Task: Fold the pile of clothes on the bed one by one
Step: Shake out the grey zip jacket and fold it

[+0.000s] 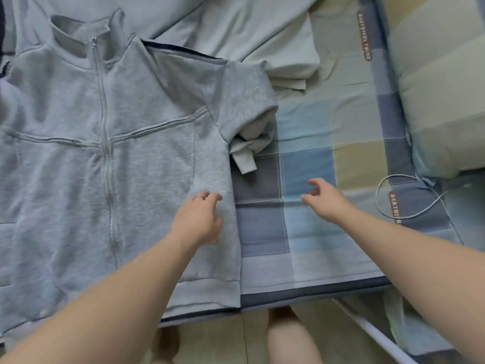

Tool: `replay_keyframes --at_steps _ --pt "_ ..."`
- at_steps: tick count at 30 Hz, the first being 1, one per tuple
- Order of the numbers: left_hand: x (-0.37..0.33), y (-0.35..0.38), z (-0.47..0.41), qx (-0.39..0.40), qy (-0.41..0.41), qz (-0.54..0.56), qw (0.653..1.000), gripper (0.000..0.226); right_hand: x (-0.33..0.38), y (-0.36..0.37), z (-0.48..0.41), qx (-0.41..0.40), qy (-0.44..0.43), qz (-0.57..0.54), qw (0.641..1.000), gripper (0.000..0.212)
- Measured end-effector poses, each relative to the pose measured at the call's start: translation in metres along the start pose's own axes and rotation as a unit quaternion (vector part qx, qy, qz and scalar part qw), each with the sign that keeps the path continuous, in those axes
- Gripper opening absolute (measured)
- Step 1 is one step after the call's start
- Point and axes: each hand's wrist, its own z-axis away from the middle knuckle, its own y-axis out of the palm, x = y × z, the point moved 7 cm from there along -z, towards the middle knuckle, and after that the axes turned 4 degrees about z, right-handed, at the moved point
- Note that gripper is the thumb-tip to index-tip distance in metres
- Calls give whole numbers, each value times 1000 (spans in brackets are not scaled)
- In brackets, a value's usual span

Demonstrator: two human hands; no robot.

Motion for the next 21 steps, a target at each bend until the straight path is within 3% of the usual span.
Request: replay_keyframes --at_steps 3,6,9,12,17,21 --pt "-32 -8 -42 -77 -9 43 996 66 25 12 -39 46 -38 -76 995 52" --pt "-33 -19 -74 -154 -59 91 982 72 68 34 -67 88 -45 -186 978 62" --pt "-11 -11 -93 -144 -86 118 979 67 103 58 -84 124 -27 -243 962 59" --pt "2 3 -101 -79 -73 57 993 68 119 72 -103 89 -1 -249 964 46" --pt "0 5 -95 -48 -68 47 995 68 106 58 -108 41 33 -295 954 8" --pt "-14 -15 -86 -69 -76 50 994 63 53 -32 -84 -64 41 -271 960 11"
